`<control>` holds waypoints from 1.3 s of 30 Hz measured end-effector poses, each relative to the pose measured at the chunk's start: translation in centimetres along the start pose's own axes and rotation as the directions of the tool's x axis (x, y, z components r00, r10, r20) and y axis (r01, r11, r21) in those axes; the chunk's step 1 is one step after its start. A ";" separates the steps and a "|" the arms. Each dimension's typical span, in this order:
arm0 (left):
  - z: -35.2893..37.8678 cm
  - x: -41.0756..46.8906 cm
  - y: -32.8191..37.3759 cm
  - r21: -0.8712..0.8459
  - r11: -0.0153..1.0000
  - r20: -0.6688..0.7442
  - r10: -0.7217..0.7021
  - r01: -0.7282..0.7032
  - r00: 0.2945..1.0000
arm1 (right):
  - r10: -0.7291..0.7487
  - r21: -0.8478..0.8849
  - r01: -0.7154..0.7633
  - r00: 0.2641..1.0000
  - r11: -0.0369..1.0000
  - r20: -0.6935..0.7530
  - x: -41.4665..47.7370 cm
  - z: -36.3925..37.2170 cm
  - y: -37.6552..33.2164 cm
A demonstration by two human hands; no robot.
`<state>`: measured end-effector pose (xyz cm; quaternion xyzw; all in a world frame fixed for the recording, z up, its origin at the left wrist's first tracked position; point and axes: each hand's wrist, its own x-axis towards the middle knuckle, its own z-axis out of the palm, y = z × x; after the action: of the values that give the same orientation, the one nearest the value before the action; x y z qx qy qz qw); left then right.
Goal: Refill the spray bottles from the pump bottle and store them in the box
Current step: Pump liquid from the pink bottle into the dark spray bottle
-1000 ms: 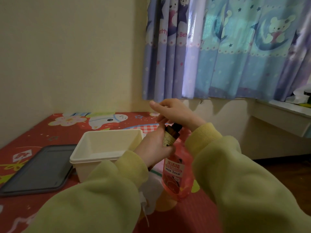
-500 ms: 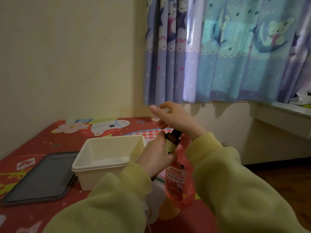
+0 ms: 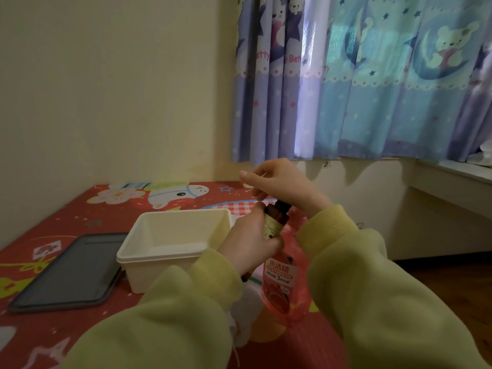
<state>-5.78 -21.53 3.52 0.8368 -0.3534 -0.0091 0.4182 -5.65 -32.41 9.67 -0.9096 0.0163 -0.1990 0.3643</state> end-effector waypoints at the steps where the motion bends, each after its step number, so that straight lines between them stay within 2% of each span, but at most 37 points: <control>1: 0.1 0.0 -0.1 0.003 1.000 0.001 0.000 0.000 1.000 | -0.005 -0.011 0.005 1.000 1.000 -0.002 0.0 0.1 0.1; 5: 0.0 -0.3 -0.2 -0.002 1.000 0.002 -0.002 0.002 1.000 | -0.023 -0.082 0.023 1.000 0.996 0.004 -0.1 0.4 0.1; 8: -0.4 -0.3 0.0 0.004 1.000 0.011 0.014 -0.014 1.000 | -0.014 -0.173 0.025 0.998 0.985 0.063 0.1 0.4 -0.4; 13: -1.0 0.0 0.6 -0.024 0.999 -0.009 0.039 -0.039 0.999 | -0.034 -0.092 0.038 0.998 0.995 0.043 0.6 -0.3 -0.8; 16: -0.4 -0.2 0.3 -0.053 0.998 -0.001 0.027 -0.027 1.000 | -0.063 -0.183 0.059 0.998 0.981 -0.017 0.6 -0.1 0.0; 18: -0.1 -0.1 0.0 -0.044 0.999 0.004 0.029 -0.029 1.000 | -0.058 -0.171 0.052 0.998 0.984 -0.030 0.6 0.2 0.5; 25: -0.3 0.0 -0.3 -0.018 1.000 0.027 0.016 -0.016 1.000 | -0.033 -0.186 0.038 0.999 0.982 0.028 0.4 0.6 0.3; 30: -0.9 0.1 0.6 -0.027 0.999 0.028 0.031 -0.030 0.999 | -0.015 -0.072 0.021 0.996 0.997 0.091 0.4 -0.7 -1.1; 32: -0.8 0.0 0.6 -0.028 0.999 0.030 0.033 -0.032 0.999 | -0.020 -0.064 0.025 0.996 0.998 0.084 0.4 -0.7 -1.0; 35: -0.4 0.1 0.1 -0.042 0.999 0.025 0.032 -0.031 0.999 | -0.031 -0.154 0.038 0.998 0.987 0.047 0.3 -0.1 -0.3; 39: 0.1 0.2 -0.5 -0.030 0.999 0.031 0.022 -0.021 0.999 | -0.031 -0.146 0.034 0.999 0.989 0.023 0.0 0.4 0.1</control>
<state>-5.39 -21.52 3.18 0.8265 -0.3686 -0.0229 0.4250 -5.51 -32.24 9.29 -0.9360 0.0120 -0.1938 0.2936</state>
